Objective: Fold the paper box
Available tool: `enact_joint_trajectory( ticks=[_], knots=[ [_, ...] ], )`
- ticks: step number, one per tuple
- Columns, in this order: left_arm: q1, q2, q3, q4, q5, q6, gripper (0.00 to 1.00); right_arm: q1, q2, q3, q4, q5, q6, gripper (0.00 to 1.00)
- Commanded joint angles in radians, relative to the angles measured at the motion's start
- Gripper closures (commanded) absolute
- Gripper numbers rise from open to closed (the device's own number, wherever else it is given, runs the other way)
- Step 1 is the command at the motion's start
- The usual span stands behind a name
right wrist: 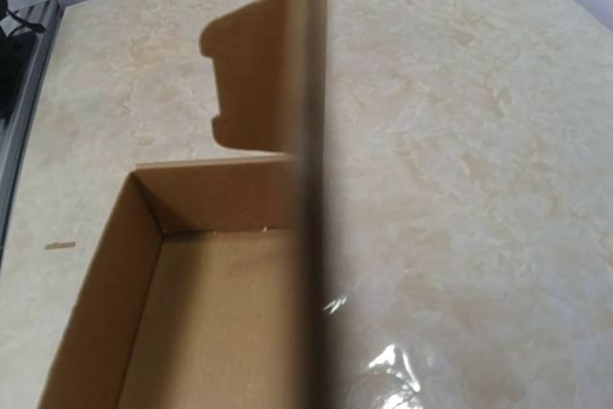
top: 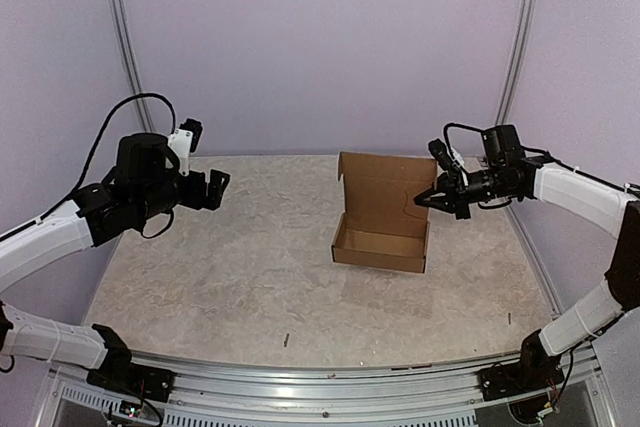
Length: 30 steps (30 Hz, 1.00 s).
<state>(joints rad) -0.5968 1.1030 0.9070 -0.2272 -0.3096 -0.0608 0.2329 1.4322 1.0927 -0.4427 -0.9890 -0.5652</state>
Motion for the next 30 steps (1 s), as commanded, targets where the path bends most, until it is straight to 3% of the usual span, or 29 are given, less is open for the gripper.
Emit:
enact_joint_trajectory(
  ticks=[1,6,10,16,23,30],
  knots=[
    [-0.019,0.004,0.023,0.117,0.019,0.044,0.01,-0.005,-0.024,-0.049,0.057,-0.014,-0.017,1.0],
    [0.039,-0.013,-0.091,0.351,-0.053,0.027,0.01,-0.005,-0.052,-0.065,0.064,-0.027,-0.028,1.0],
    [0.181,-0.047,-0.171,0.345,0.058,-0.247,0.01,-0.004,-0.045,-0.068,0.05,-0.059,-0.04,1.0],
    [0.172,-0.021,-0.154,0.351,0.324,-0.075,0.01,-0.003,-0.032,-0.063,0.003,-0.073,-0.091,1.0],
    [0.169,0.024,-0.135,0.329,0.406,-0.042,0.01,-0.002,-0.055,-0.066,-0.006,-0.078,-0.102,1.0],
    [0.121,0.096,-0.072,0.291,0.389,-0.084,0.01,-0.002,-0.05,-0.06,-0.053,-0.18,-0.126,1.0]
  ],
)
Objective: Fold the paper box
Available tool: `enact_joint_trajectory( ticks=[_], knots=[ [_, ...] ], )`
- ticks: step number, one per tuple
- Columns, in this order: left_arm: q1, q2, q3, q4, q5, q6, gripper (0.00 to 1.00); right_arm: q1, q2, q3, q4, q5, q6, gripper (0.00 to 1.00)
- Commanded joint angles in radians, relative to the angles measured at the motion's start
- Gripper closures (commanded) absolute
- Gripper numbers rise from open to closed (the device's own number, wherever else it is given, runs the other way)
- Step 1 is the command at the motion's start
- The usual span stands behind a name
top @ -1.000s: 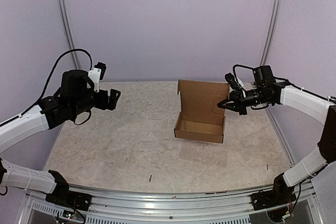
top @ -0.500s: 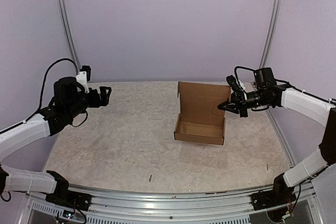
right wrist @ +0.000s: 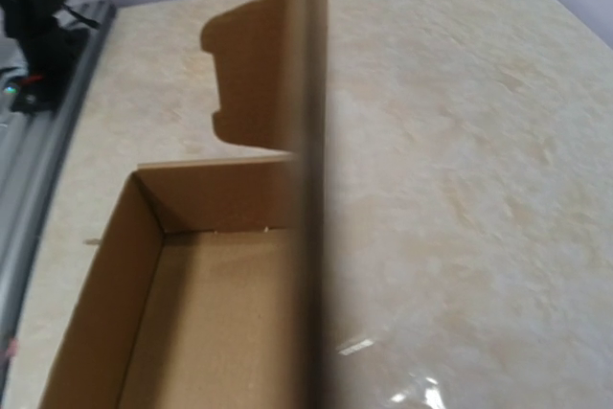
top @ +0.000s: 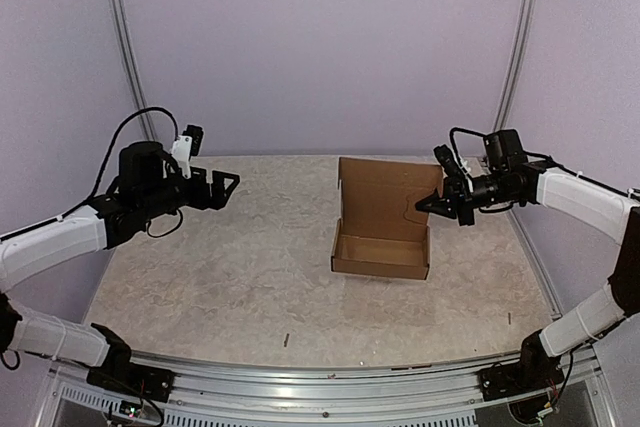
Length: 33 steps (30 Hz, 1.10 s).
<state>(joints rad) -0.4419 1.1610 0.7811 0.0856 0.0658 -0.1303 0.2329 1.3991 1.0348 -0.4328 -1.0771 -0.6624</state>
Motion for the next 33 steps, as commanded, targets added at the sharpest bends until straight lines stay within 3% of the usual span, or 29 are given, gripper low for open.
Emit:
enact_joint_trajectory(
  ticks=[1,5,6,8,9,12,16,19,24,33],
  knots=[
    [-0.05,0.038,0.055,-0.012,0.013,-0.013,0.01,-0.001,-0.012,0.003,-0.079,-0.105,-0.041,1.0],
    [-0.143,0.003,0.019,0.073,-0.073,0.048,0.01,-0.001,0.007,0.024,-0.145,-0.13,-0.094,1.0],
    [-0.148,0.004,0.01,0.075,-0.164,0.012,0.01,-0.001,0.009,0.024,-0.147,-0.132,-0.097,1.0],
    [-0.134,0.045,0.032,0.013,-0.218,-0.12,0.01,0.0,0.008,0.026,-0.148,-0.135,-0.098,1.0],
    [-0.121,0.076,0.057,-0.038,-0.2,-0.213,0.01,0.002,0.006,0.024,-0.147,-0.134,-0.101,1.0],
    [-0.124,0.172,0.095,-0.044,-0.083,-0.225,0.01,0.003,0.003,0.019,-0.146,-0.137,-0.108,0.99],
    [-0.341,0.11,-0.1,0.481,-0.234,0.054,0.01,0.005,0.018,0.037,-0.209,-0.185,-0.153,0.98],
    [-0.355,0.139,-0.047,0.459,-0.045,0.101,0.01,0.012,0.034,0.077,-0.317,-0.225,-0.249,0.97],
    [-0.354,0.236,0.062,0.287,0.411,0.208,0.22,0.032,0.042,0.1,-0.371,-0.216,-0.292,0.97],
    [-0.391,0.305,0.104,0.275,0.526,0.223,0.4,0.056,0.043,0.099,-0.347,-0.213,-0.255,0.97]
  ],
)
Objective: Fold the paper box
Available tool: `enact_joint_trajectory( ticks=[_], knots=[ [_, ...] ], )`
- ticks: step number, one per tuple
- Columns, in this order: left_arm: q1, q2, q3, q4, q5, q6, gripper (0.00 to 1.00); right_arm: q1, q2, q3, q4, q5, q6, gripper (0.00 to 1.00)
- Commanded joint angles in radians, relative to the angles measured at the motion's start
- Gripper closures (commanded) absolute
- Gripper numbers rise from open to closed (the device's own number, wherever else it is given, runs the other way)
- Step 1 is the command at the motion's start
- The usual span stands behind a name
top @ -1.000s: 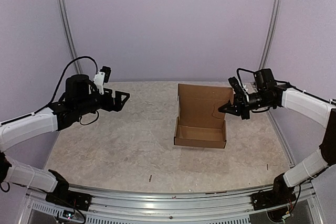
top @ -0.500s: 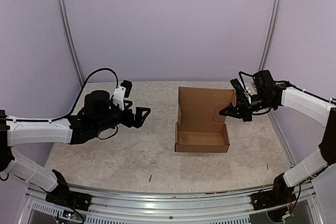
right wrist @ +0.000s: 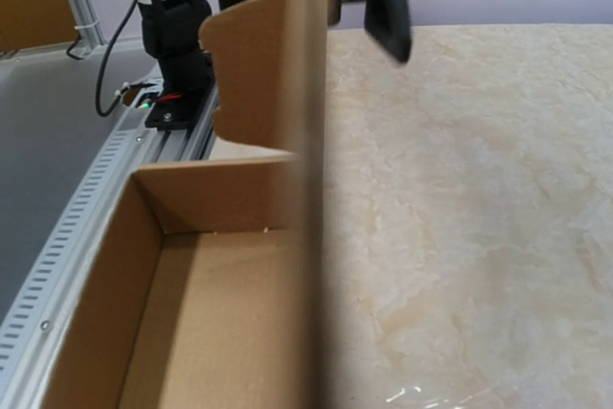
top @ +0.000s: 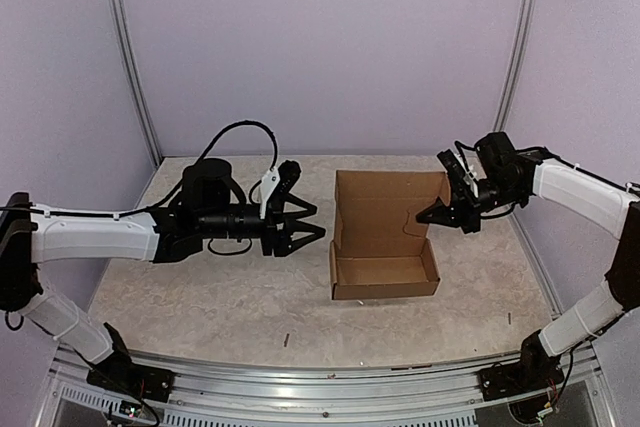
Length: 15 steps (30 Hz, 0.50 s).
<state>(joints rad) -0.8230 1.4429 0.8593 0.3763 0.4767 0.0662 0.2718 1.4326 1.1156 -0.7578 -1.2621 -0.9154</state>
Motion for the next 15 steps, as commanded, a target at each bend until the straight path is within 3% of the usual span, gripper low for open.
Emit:
enact_joint_trajectory(
  ticks=[1,7,15],
  knots=[
    [-0.011,0.027,0.033,-0.016,0.122,0.026,0.42,0.02,0.009,0.017,-0.018,-0.027,0.004,0.97],
    [-0.017,0.091,0.085,0.003,0.167,0.013,0.55,0.048,0.013,0.012,-0.015,-0.018,0.009,0.96],
    [-0.025,0.167,0.169,-0.021,0.242,0.011,0.82,0.063,0.004,0.007,-0.003,0.0,0.024,0.94]
  ],
)
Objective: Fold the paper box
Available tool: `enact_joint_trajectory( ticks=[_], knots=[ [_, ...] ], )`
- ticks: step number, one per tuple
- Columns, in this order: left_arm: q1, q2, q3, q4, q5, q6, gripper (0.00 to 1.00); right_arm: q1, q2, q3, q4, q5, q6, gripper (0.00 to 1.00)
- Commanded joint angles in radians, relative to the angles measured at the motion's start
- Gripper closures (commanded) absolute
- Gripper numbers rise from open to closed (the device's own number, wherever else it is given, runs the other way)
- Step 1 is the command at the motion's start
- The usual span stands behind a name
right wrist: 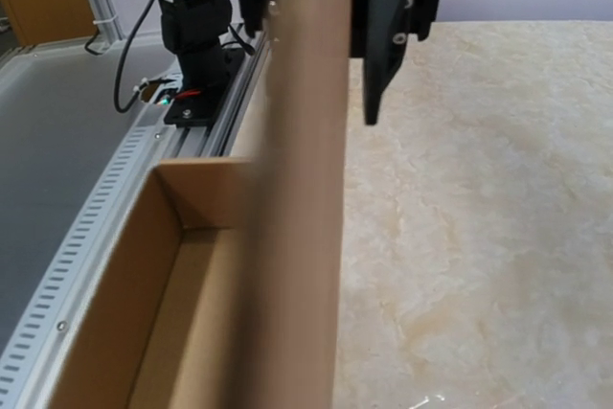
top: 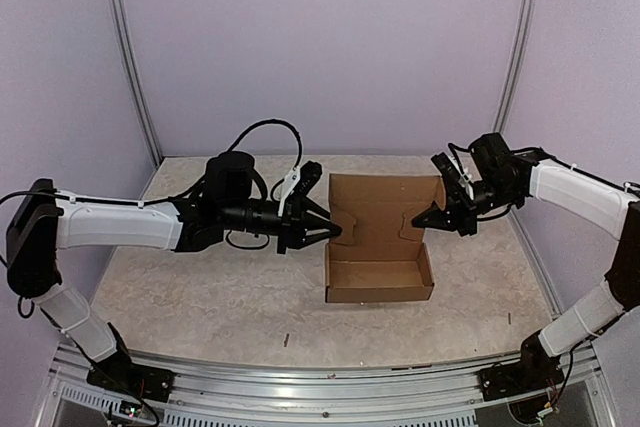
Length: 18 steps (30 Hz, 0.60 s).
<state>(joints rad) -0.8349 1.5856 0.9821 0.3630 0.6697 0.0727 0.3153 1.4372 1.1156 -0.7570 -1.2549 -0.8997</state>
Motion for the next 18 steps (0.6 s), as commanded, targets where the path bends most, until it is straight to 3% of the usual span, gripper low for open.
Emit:
enact_joint_trajectory(
  ticks=[1,5,8,12,18],
  knots=[
    [-0.014,0.028,0.048,-0.009,0.05,0.004,0.86,0.021,0.001,0.006,-0.001,-0.006,0.011,0.94],
    [-0.014,0.027,0.034,0.01,0.041,-0.003,0.99,0.022,-0.003,-0.002,0.023,0.009,0.035,0.95],
    [-0.015,0.013,0.008,0.031,0.026,-0.001,1.0,0.022,-0.015,-0.006,0.03,0.029,0.044,0.92],
    [-0.012,-0.023,-0.026,-0.003,-0.002,0.033,1.0,0.022,-0.046,0.064,-0.152,0.151,-0.068,0.56],
    [-0.012,-0.079,-0.067,-0.106,-0.042,0.109,1.0,0.021,-0.096,0.214,-0.439,0.413,-0.213,0.38]
  ],
)
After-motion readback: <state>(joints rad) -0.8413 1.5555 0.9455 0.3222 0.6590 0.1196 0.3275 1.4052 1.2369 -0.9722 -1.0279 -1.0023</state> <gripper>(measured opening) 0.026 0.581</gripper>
